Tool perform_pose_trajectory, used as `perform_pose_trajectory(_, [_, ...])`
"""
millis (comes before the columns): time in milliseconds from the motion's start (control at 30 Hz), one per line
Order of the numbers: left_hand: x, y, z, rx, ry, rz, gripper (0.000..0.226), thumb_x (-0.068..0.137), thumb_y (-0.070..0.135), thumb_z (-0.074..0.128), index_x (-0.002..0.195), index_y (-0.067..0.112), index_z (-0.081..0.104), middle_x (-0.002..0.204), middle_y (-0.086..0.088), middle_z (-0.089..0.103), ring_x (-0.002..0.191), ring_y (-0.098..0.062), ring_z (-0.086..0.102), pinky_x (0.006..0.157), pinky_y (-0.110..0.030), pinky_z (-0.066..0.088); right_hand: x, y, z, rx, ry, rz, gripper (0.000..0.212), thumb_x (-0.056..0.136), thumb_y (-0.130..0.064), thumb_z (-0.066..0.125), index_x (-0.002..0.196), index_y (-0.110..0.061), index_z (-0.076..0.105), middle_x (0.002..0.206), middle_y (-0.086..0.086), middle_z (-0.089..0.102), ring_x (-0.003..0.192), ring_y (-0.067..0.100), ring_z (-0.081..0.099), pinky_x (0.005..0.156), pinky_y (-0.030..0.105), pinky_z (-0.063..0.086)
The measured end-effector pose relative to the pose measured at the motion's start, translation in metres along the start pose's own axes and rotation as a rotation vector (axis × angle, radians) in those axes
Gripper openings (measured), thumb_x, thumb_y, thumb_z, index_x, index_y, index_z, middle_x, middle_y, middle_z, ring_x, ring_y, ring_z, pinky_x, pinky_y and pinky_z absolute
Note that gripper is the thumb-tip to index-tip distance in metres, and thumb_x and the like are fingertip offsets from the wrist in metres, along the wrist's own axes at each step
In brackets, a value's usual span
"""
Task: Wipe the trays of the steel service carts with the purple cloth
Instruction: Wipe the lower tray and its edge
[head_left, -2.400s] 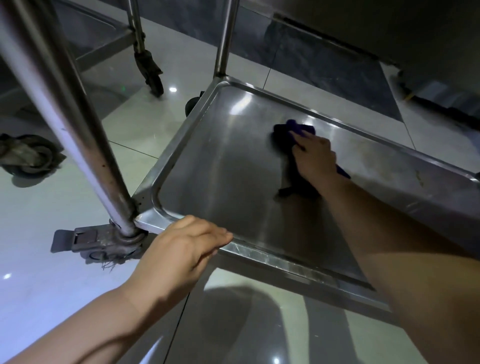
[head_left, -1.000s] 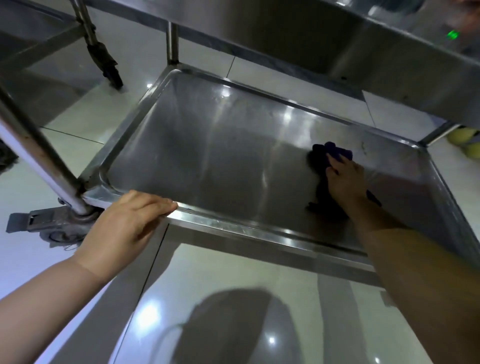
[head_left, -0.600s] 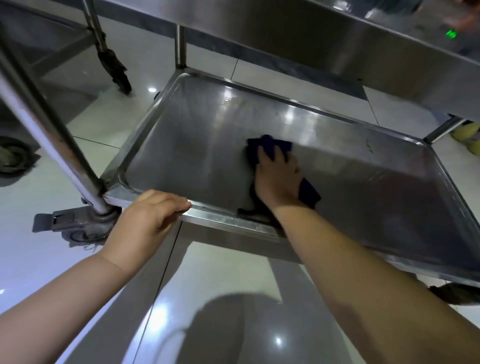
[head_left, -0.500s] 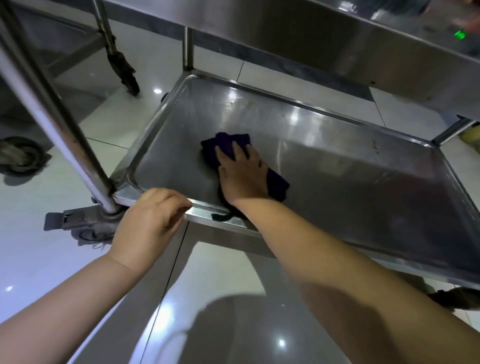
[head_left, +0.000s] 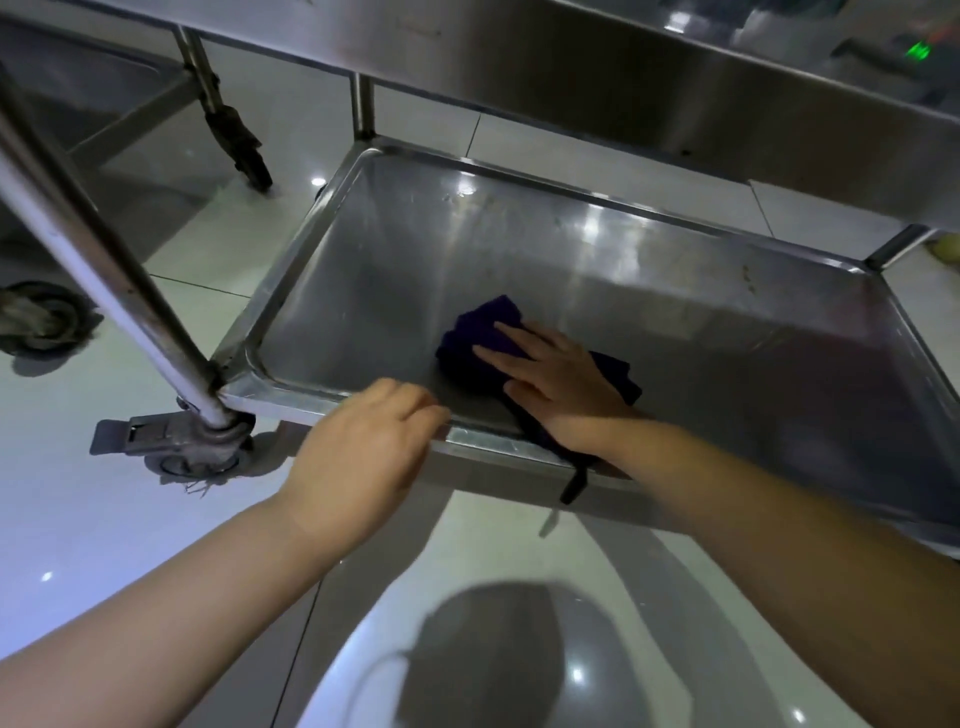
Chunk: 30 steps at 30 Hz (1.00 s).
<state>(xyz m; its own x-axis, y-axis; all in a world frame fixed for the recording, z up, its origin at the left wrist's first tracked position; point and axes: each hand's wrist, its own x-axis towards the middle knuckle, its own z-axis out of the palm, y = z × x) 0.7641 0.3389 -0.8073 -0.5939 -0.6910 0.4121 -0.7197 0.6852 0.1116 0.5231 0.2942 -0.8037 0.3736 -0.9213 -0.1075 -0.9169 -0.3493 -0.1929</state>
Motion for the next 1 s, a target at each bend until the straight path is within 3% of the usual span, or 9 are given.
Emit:
perform_pose_trajectory(100, [0.008,0.011,0.014,-0.012,-0.063,0.043,0.029,0.067,0.006,0.073,0.094,0.015,0.071,0.082,-0.002,0.062,0.074,-0.025,0.059,0.056,-0.030,0.047,-0.035,0.055,-0.005,0.012,0.067,0.118,0.046,0.101,-0.037,0.032,0.146,-0.041,0.026,0.159,-0.004,0.021,0.145,0.023,0.015,0.116,0.042,0.017])
perform_pose_trajectory(267, [0.016,0.017,0.024,0.021,-0.048,0.061,0.028,0.064,0.009,0.064,0.090,0.016,0.073,0.075,-0.001,0.061,0.064,-0.024,0.057,0.048,-0.028,0.043,-0.103,0.134,-0.012,0.018,0.128,0.444,0.046,0.104,-0.025,0.036,0.148,-0.031,0.025,0.159,0.001,0.021,0.146,0.025,0.016,0.116,0.037,0.014])
perform_pose_trajectory(433, [0.021,0.024,0.028,0.045,-0.034,0.079,0.027,0.062,0.004,0.061,0.084,0.015,0.072,0.071,-0.002,0.060,0.059,-0.025,0.055,0.045,-0.027,0.042,-0.137,0.142,-0.015,-0.026,-0.059,0.647,0.053,0.104,-0.028,0.031,0.151,-0.033,0.008,0.162,0.002,0.005,0.148,0.024,0.003,0.119,0.037,0.008])
perform_pose_trajectory(500, [0.022,0.028,0.026,0.066,-0.025,0.077,0.026,0.066,0.003,0.054,0.082,0.014,0.072,0.070,-0.002,0.060,0.058,-0.025,0.054,0.044,-0.027,0.040,-0.141,0.123,-0.015,0.004,-0.069,0.629,0.051,0.104,-0.031,0.031,0.149,-0.041,0.008,0.162,0.001,0.002,0.148,0.024,0.001,0.119,0.045,0.010])
perform_pose_trajectory(667, [0.024,0.033,0.018,0.113,-0.041,0.113,0.038,0.068,0.004,0.034,0.077,0.012,0.071,0.067,-0.003,0.059,0.057,-0.025,0.054,0.042,-0.026,0.038,-0.122,0.045,-0.009,0.068,-0.063,0.323,0.050,0.090,-0.051,0.014,0.139,-0.056,0.019,0.161,-0.007,0.008,0.148,0.023,0.002,0.118,0.046,0.011])
perform_pose_trajectory(767, [0.026,0.033,0.012,0.160,-0.081,0.146,0.039,0.067,0.004,0.034,0.075,0.013,0.071,0.066,-0.002,0.057,0.057,-0.024,0.054,0.042,-0.025,0.036,-0.094,0.007,-0.004,0.044,-0.058,0.155,0.044,0.101,-0.038,0.028,0.143,-0.049,0.033,0.161,-0.007,0.012,0.148,0.022,0.002,0.115,0.045,0.011])
perform_pose_trajectory(833, [0.026,0.032,0.008,0.181,-0.110,0.158,0.032,0.070,0.004,0.042,0.076,0.013,0.072,0.066,-0.003,0.057,0.056,-0.025,0.054,0.041,-0.025,0.036,-0.083,-0.004,-0.002,0.056,-0.033,0.109,0.043,0.103,-0.031,0.035,0.143,-0.046,0.036,0.160,-0.009,0.015,0.147,0.021,0.002,0.115,0.044,0.012])
perform_pose_trajectory(900, [0.026,0.030,0.004,0.185,-0.153,0.168,0.021,0.063,-0.002,0.067,0.078,0.012,0.072,0.066,-0.004,0.057,0.056,-0.025,0.054,0.040,-0.027,0.038,-0.086,0.002,-0.004,0.093,-0.026,0.076,0.041,0.103,-0.028,0.037,0.142,-0.042,0.040,0.159,-0.010,0.018,0.147,0.018,0.004,0.116,0.043,0.014])
perform_pose_trajectory(1000, [0.029,0.029,-0.002,0.185,-0.207,0.204,0.039,0.046,-0.007,0.083,0.080,0.010,0.072,0.066,-0.005,0.057,0.054,-0.026,0.054,0.040,-0.027,0.038,-0.111,0.029,-0.007,0.140,0.018,0.088,0.039,0.102,-0.023,0.042,0.139,-0.035,0.048,0.156,-0.011,0.026,0.146,0.016,0.010,0.115,0.038,0.015])
